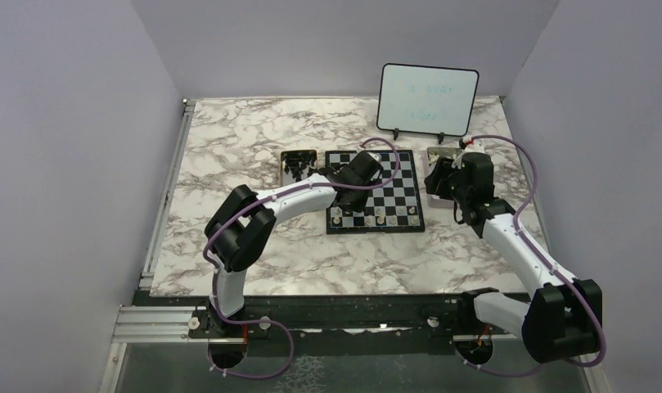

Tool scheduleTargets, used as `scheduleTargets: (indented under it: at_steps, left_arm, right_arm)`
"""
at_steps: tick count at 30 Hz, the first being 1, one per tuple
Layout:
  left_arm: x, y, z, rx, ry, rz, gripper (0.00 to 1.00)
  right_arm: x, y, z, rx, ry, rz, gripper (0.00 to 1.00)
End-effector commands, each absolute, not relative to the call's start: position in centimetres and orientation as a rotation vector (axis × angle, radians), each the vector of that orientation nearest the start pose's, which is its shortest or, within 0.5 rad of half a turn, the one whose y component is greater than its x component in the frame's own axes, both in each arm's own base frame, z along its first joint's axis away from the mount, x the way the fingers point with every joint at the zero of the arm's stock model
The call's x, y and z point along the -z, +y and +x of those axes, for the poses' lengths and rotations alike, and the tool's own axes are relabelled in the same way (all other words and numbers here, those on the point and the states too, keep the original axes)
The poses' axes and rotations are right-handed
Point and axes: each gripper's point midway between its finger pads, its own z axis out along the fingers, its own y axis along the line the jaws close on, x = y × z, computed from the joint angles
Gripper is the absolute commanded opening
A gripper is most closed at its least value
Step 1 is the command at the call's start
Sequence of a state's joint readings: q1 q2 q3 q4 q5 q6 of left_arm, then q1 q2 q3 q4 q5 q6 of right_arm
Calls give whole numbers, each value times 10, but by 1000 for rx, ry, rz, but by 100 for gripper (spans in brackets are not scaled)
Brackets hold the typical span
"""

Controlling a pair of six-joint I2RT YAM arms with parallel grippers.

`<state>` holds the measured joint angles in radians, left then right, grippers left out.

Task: Set up the chess pieces on the board
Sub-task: Place the chess piece on the chessboard.

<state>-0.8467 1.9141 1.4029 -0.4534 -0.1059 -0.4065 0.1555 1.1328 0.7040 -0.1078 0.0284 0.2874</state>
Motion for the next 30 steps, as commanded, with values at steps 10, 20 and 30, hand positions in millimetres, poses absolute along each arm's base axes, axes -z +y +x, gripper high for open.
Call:
scheduleTargets:
  at_steps: [10, 20, 30]
  left_arm:
    - [-61, -349, 310, 329, 2535, 548, 11]
    - [-57, -349, 309, 328, 2544, 559, 21]
    - [-56, -354, 307, 357, 2551, 576, 17]
  right_arm:
    - [-150, 60, 345, -237, 2074, 134, 57]
    - [-152, 60, 345, -237, 2071, 132, 57]
    - [-152, 61, 345, -237, 2070, 129, 57]
